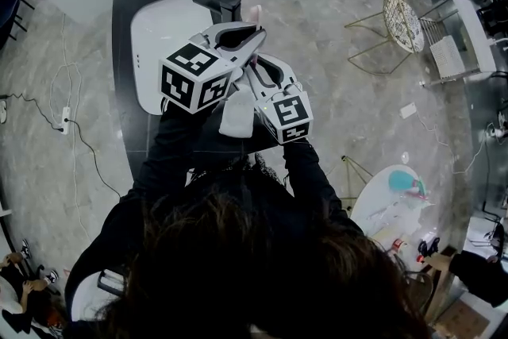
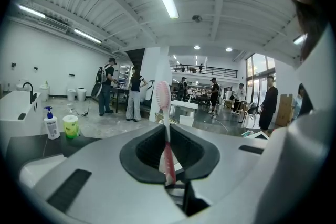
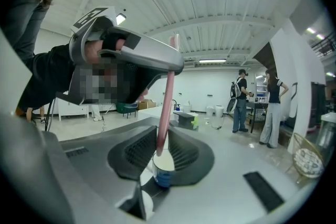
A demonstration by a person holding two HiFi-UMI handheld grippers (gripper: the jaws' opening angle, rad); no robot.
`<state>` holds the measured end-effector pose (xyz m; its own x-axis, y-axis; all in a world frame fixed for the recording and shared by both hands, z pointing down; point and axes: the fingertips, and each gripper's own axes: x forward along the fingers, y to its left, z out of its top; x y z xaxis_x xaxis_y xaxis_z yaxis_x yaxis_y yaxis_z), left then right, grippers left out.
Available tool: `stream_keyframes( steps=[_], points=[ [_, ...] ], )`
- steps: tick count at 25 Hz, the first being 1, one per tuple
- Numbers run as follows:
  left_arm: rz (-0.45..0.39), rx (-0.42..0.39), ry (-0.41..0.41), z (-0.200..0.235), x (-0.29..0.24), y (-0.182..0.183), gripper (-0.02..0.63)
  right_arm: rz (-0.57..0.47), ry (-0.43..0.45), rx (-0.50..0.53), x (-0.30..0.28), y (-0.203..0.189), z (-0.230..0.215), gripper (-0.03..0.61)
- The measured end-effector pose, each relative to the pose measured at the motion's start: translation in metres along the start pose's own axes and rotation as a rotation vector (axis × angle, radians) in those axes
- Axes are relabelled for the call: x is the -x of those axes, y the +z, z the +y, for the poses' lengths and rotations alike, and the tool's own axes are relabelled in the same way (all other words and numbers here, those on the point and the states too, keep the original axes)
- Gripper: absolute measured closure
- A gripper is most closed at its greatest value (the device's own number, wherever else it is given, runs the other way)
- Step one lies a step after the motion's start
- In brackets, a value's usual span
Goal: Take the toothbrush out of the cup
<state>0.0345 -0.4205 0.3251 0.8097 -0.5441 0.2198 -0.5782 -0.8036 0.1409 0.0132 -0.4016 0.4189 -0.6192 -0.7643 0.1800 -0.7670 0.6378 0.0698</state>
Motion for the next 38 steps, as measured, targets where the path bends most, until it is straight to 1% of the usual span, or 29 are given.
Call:
stream_keyframes(
  steps=[5,10,14,17,18,19,20,28,35,36,38],
  points=[
    [-0.027,0.000,-0.006,-0.001,0.004,0.002,0.578,-0.017,-0.008,-0.036,0.003,0.002,-0.004,0.523],
    [-0.044,-0.093,0.008,-0.005,0.001,0.002,0.578,-0.023,-0.004,-0.081,0.004,0.002,-0.005,0.526],
    [-0.064,-0.114,0.027,-0.004,0.002,0.002,0.577,-0.015,-0.019,-0.070,0.004,0.001,-0.007,0.526],
    [-0.075,-0.154,0.035,-0.004,0.002,0.003,0.575,-0.016,-0.026,-0.081,0.004,0.002,-0.009,0.526],
    [-0.072,-0.167,0.039,-0.004,0.001,0.002,0.559,-0.017,-0.030,-0.086,0.004,0.002,-0.010,0.526],
    [-0.069,-0.175,0.042,-0.004,0.000,0.000,0.513,-0.019,-0.035,-0.091,0.005,0.002,-0.011,0.526],
    [-0.066,-0.181,0.043,-0.004,-0.001,-0.001,0.490,-0.020,-0.039,-0.093,0.005,0.001,-0.013,0.526],
    [-0.062,-0.175,0.064,0.009,0.006,-0.008,0.485,-0.026,-0.101,-0.069,0.016,0.008,-0.036,0.526],
    [-0.063,-0.155,0.136,0.029,0.019,-0.026,0.488,-0.062,-0.160,-0.063,0.030,0.022,-0.060,0.526],
    [-0.061,-0.150,0.145,0.032,0.020,-0.030,0.491,-0.066,-0.165,-0.062,0.032,0.024,-0.062,0.526],
    [-0.053,-0.146,0.165,0.038,0.023,-0.036,0.523,-0.076,-0.174,-0.062,0.034,0.027,-0.065,0.526]
  ],
)
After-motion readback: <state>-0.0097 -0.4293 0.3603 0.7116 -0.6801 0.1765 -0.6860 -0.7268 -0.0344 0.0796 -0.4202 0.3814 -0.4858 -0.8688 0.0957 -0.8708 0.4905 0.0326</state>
